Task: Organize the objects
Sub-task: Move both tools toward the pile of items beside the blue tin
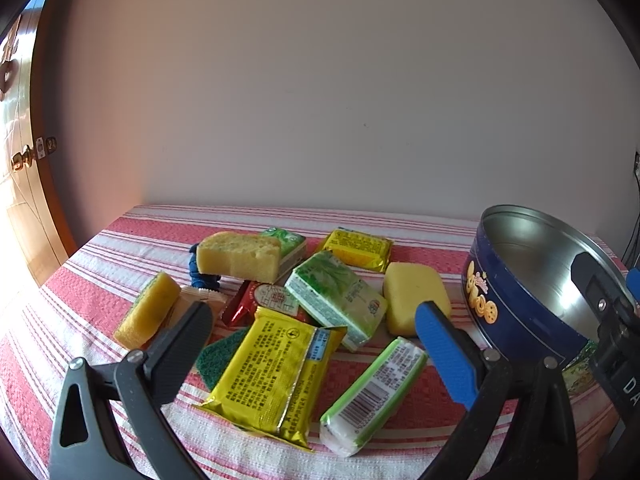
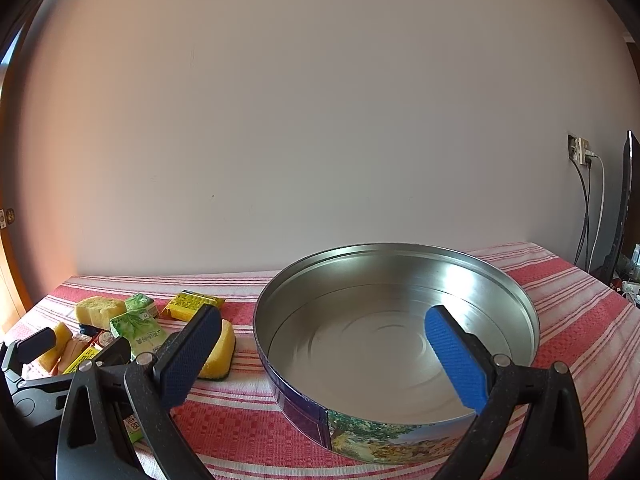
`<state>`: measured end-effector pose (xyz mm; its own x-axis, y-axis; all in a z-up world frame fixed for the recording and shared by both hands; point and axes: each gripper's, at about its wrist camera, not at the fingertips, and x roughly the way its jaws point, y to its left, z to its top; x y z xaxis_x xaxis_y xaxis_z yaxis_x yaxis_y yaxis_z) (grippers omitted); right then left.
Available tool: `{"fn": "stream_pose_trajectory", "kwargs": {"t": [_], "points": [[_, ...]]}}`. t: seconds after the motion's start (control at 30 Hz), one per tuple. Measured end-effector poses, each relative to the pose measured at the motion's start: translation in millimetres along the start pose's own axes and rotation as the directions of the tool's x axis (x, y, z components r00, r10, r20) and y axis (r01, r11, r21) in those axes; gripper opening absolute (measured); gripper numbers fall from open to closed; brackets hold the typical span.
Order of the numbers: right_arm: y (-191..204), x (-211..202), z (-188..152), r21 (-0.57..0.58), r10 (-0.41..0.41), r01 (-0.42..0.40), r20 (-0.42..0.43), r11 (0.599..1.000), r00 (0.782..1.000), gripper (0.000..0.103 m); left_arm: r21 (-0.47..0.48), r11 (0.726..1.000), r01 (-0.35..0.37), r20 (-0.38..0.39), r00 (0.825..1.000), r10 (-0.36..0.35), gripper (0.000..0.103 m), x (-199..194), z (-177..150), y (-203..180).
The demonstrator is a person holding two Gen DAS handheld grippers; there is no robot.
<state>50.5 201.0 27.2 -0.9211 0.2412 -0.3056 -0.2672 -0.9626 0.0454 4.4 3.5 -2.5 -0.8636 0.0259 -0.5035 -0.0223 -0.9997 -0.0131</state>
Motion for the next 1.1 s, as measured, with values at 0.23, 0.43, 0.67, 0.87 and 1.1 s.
{"fn": "stream_pose_trajectory", "kwargs": {"t": [0.23,0.43,0.67,0.87,1.1], "points": [[0,4,-1,0.005,0.001,-0.001,-0.01,1.0,1.0,0.103,0.002,1.0,0.003,-0.005,1.0,-0.003,0.103,2,1,-2],[0,6,-2,0.013,0.005,-0.005,-0.022,1.0,1.0,0.103,-0.007,1.0,0.004,-0.014,1.0,-0.004,0.103,4,1,-2],[0,11,-2,0.017,0.023,-0.022,-0.034,1.0,0.999,0.103,-0.034,0.999,0.0,-0.043,0.999,-0.002,0.103,9,0,2],[4,12,-4,-0.005,0.031,-0.031,-0.039,1.0,0.999,0.103,-0.034,0.999,-0.015,-0.063,0.998,0.013,0.103,11,-1,3],[2,13,-4,-0.007,0.041,-0.042,-0.053,0.999,0.998,0.103,-0.022,0.999,-0.032,-0.077,0.997,0.03,0.103,13,-2,4]]}}
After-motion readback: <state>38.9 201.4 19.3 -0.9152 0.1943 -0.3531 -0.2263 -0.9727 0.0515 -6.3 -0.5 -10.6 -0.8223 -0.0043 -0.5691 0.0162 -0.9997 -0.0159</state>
